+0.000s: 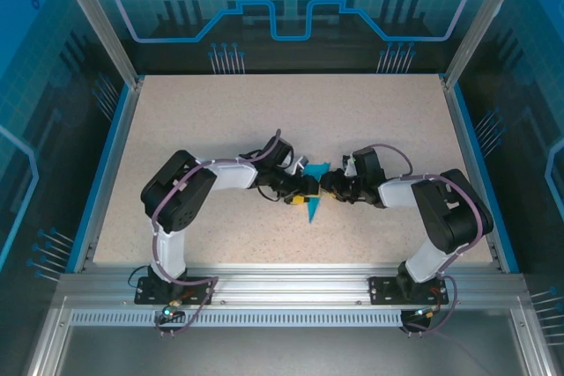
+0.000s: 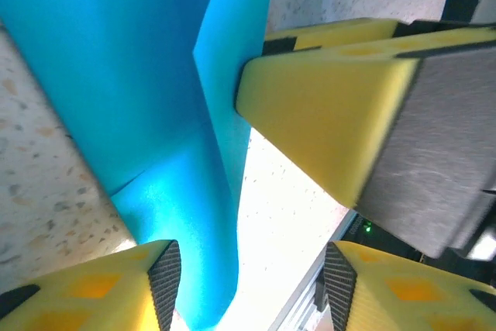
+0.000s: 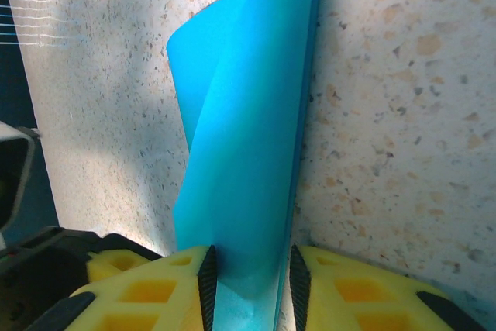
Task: Fold a paper plane with a square sheet of paper (fold left side to right side)
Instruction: Fold the wing for the fifth time at the center of the table.
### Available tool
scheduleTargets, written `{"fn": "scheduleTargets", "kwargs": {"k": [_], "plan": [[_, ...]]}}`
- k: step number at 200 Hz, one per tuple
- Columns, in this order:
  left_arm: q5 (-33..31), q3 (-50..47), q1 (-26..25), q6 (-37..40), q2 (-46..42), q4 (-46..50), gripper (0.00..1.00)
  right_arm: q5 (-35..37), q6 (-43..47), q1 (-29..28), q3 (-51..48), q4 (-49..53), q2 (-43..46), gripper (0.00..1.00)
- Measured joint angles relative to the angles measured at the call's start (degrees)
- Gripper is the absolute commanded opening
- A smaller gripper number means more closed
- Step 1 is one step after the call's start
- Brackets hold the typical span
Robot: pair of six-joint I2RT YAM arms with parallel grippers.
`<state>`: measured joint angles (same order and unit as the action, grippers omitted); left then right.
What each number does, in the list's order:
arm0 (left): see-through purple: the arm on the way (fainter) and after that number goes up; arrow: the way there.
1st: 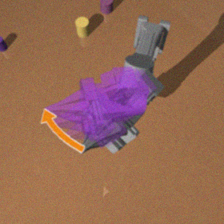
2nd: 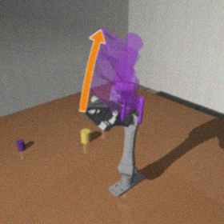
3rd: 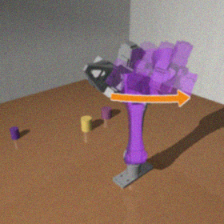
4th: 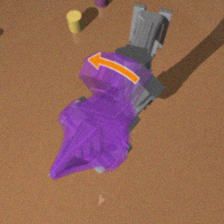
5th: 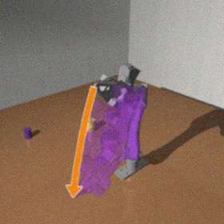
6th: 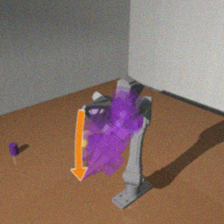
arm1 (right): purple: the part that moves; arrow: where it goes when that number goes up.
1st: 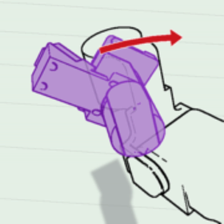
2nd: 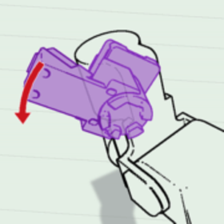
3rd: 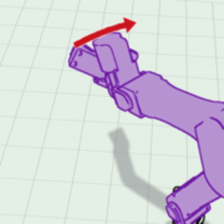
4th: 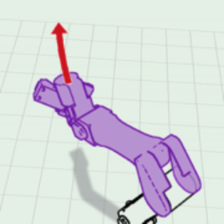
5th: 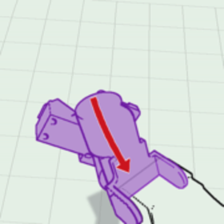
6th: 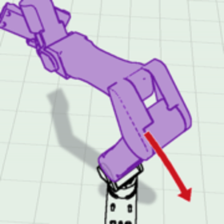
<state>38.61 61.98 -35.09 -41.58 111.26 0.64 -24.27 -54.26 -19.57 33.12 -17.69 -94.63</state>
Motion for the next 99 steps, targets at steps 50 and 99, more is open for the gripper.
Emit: {"fn": "scheduleTargets", "kwargs": {"k": [50,99], "plan": [[0.0,0.1,3.2,-0.1,-0.7,0.9,0.48,0.0,0.0,0.0,0.0,0.0,0.0,0.33],[-0.2,4.2,3.5,-0.1,2.4,1.7,0.42,0.0,0.1,0.0,0.2,0.5,0.0,0.32]]}}
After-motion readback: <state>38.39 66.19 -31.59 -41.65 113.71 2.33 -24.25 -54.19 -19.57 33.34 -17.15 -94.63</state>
